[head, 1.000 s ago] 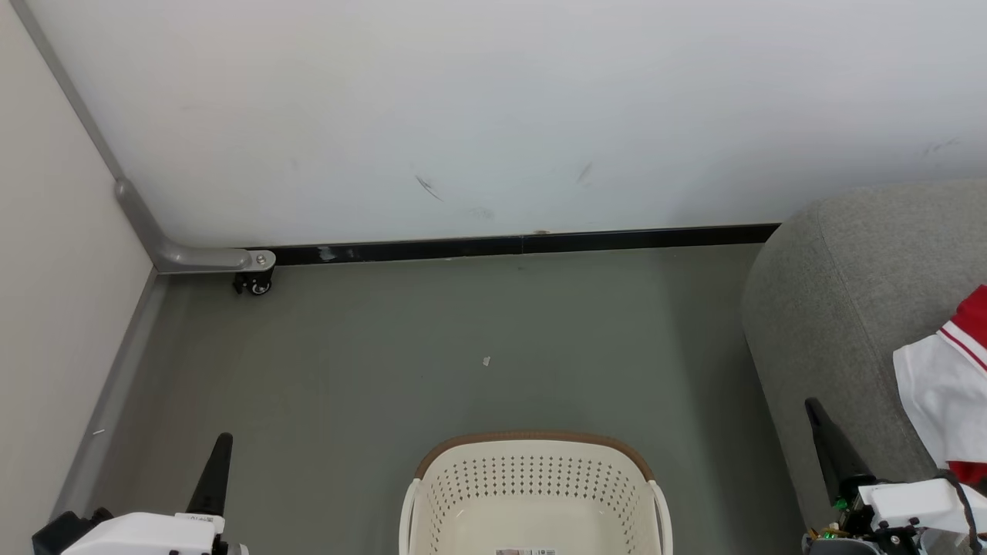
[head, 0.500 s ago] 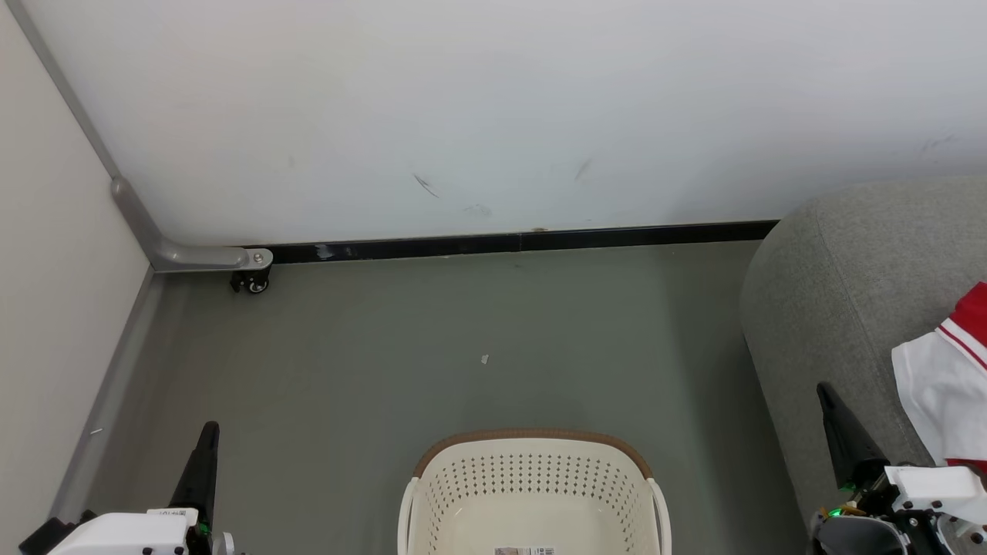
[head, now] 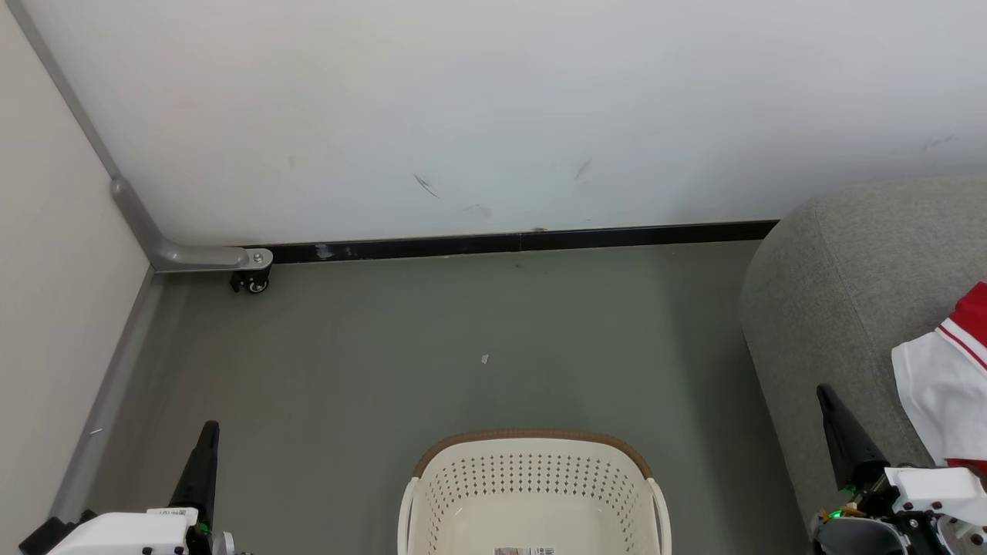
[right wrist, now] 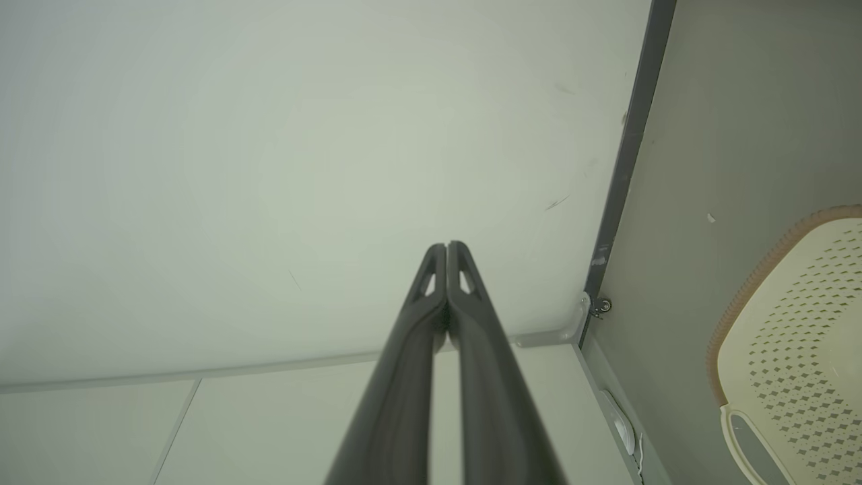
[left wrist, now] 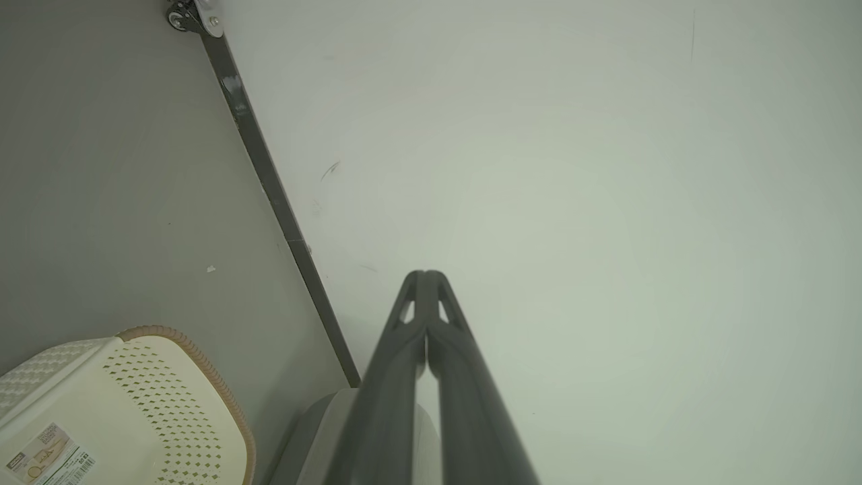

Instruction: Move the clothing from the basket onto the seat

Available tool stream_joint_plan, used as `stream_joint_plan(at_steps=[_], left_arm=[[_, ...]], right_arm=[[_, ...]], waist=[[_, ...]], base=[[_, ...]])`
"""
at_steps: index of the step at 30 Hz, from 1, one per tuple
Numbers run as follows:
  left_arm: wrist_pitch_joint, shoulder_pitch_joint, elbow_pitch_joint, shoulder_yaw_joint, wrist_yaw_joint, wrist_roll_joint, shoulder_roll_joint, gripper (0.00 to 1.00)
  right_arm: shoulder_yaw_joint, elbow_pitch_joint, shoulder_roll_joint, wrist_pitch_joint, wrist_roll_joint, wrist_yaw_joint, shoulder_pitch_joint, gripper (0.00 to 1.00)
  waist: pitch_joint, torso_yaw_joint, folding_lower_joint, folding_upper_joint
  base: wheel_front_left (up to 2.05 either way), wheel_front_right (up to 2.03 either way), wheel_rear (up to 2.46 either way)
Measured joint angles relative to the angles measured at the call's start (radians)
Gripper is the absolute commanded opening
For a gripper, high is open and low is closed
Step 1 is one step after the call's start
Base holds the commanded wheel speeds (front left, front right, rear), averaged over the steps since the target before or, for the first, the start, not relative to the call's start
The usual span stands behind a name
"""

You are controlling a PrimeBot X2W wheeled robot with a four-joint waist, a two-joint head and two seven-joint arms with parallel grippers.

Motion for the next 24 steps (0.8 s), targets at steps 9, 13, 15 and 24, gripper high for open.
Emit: stream_joint_plan(at_steps=[9, 13, 15, 24], left_arm=[[0.000, 0.000, -0.002, 0.000, 0.000, 0.000, 0.000, 0.00], [0.000, 0.000, -0.002, 0.000, 0.000, 0.000, 0.000, 0.00], [0.000, 0.000, -0.002, 0.000, 0.000, 0.000, 0.000, 0.00], [0.000, 0.000, -0.003, -0.001, 0.000, 0.000, 0.000, 0.00]], right_arm=[[-0.001, 0.003, 0.000, 0.001, 0.000, 0.000, 0.000, 0.00], [-0.002, 0.004, 0.000, 0.001, 0.000, 0.000, 0.000, 0.00], [-0.002, 0.004, 0.000, 0.001, 0.000, 0.000, 0.000, 0.00], [-0.004, 0.005, 0.001, 0.001, 0.000, 0.000, -0.001, 0.00]], waist=[[0.000, 0.000, -0.0001, 0.0000], [0.000, 0.000, -0.0001, 0.0000], [0.000, 0.000, -0.0001, 0.0000], [0.000, 0.000, -0.0001, 0.0000]], base=[[0.00, 0.00, 0.00], [0.00, 0.00, 0.00], [0.00, 0.00, 0.00], [0.00, 0.00, 0.00]])
